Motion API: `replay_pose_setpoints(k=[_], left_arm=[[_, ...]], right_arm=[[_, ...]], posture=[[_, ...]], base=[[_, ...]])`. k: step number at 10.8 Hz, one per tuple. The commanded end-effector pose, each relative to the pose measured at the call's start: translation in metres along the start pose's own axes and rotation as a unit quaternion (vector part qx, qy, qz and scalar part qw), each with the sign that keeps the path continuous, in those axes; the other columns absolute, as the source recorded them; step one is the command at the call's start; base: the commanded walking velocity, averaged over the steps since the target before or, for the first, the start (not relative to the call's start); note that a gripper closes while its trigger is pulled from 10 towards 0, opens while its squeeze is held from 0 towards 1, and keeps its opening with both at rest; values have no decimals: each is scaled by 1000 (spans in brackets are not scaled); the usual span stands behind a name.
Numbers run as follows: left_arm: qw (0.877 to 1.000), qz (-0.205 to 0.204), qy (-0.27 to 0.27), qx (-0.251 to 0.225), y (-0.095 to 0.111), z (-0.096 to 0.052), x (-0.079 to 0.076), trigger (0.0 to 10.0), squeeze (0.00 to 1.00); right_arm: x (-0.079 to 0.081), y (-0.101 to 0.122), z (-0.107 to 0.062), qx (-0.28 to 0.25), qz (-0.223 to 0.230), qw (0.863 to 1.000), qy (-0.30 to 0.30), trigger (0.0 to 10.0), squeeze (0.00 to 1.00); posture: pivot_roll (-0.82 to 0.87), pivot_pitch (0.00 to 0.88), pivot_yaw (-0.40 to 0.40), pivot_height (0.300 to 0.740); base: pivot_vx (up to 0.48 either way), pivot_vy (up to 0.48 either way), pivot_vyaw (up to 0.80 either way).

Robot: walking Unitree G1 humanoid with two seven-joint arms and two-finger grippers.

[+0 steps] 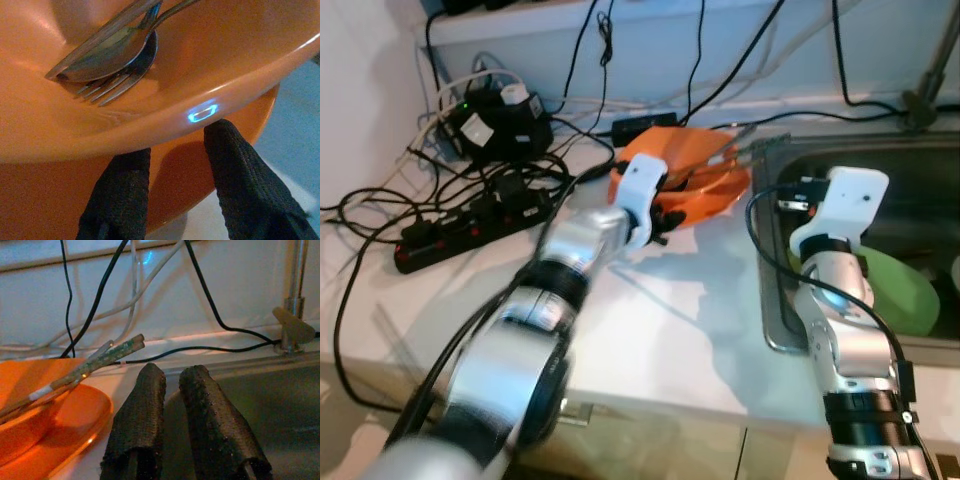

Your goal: Kitchen organization

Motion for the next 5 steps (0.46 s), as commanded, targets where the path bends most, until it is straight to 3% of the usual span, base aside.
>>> replay_pose_setpoints(k=[1, 3, 5], left_arm=[[998, -16, -13, 59, -29, -3, -2, 10000, 0], [997, 12, -44, 65, -41, -40, -10, 10000, 0], [997, 20, -33, 65, -43, -68, -6, 10000, 0]], right_arm=[[2, -10, -1, 20, -4, 1000, 3, 10000, 0], [3, -11, 1, 23, -3, 1000, 9, 10000, 0], [1, -11, 4, 23, -4, 1000, 9, 10000, 0]], posture=[[45, 53, 192, 740], [78, 52, 175, 740], [96, 53, 164, 740]], base=[[0, 0, 0], [0, 0, 0], [0, 0, 0]])
Point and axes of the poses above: a point about 5 cm out from each wrist's last joint towards the gripper, its own z axis pointing out of the wrist towards the gripper, its own y axis along the axis of the wrist's last joint, x = y × z, the point moved 2 cm from there along z, pointing out of the wrist towards the gripper, and after that the axes turned 7 degrees about z, right-handed, at the moved point
